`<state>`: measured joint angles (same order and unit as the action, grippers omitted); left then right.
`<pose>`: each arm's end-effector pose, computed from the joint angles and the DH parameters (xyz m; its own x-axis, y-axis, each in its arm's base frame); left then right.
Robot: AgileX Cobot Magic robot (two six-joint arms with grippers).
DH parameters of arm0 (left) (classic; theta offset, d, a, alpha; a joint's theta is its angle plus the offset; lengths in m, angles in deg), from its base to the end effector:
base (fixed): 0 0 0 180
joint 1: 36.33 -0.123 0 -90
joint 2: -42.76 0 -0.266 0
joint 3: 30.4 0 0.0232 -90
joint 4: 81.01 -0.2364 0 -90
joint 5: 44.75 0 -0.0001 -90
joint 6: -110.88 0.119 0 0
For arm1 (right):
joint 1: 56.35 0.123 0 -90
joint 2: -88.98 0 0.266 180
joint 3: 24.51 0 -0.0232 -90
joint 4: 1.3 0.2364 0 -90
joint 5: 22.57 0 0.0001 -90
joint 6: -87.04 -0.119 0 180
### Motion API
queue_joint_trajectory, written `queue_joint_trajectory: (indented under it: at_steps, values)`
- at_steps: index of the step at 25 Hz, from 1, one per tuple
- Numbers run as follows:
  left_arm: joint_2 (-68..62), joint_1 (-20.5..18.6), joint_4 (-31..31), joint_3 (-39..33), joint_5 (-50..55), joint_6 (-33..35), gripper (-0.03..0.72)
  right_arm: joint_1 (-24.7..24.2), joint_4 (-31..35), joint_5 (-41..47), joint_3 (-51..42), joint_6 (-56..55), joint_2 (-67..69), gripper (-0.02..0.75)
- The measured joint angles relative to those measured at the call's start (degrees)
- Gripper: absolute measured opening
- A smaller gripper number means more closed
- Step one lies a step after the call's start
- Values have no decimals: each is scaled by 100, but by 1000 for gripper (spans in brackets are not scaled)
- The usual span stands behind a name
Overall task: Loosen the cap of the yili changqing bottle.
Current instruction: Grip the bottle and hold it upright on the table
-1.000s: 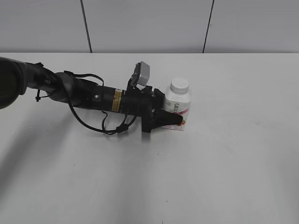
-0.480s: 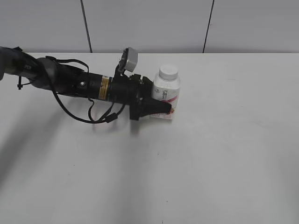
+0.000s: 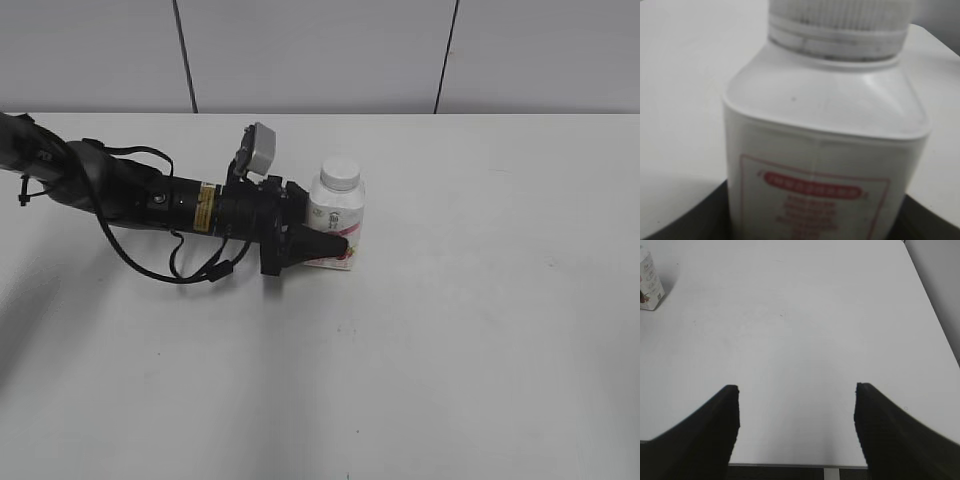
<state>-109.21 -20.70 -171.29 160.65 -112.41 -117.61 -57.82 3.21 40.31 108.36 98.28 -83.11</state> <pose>0.3844 -0.2218 0.0436 -0.1179 0.2984 -0.9471 0.9928 0.0144 -0.1190 0.0221 0.0078 0.2585 -0.4552 -0.1475 -0.8781 -0.1103 0.9879 -0.1088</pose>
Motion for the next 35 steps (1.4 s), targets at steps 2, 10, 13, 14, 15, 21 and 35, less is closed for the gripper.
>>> queue_joint_trajectory:
  at_steps: [2, 10, 13, 14, 15, 21, 35]
  values:
    - [0, 0, 98, 0, 0, 68, 418, 0, 0, 0, 0, 0, 0, 565]
    - [0, -20, 537, -126, -1, 188, 418, 0, 47, 0, 0, -71, 0, 565]
    - [0, -20, 568, -335, 5, 367, 418, 0, 242, -129, 39, -421, 227, 565]
    - [0, -20, 568, -383, 5, 402, 418, 0, 385, -194, 59, -506, 386, 565]
    - [0, -20, 582, -403, -8, 429, 418, 0, 529, -291, 67, -547, 542, 565]
    - [0, -15, 637, -451, -14, 469, 418, 0, 851, -1521, 40, -642, 1301, 565]
    - [0, 0, 764, -462, -3, 689, 417, 0, 1585, -336, 2296, -636, 5522, 565]
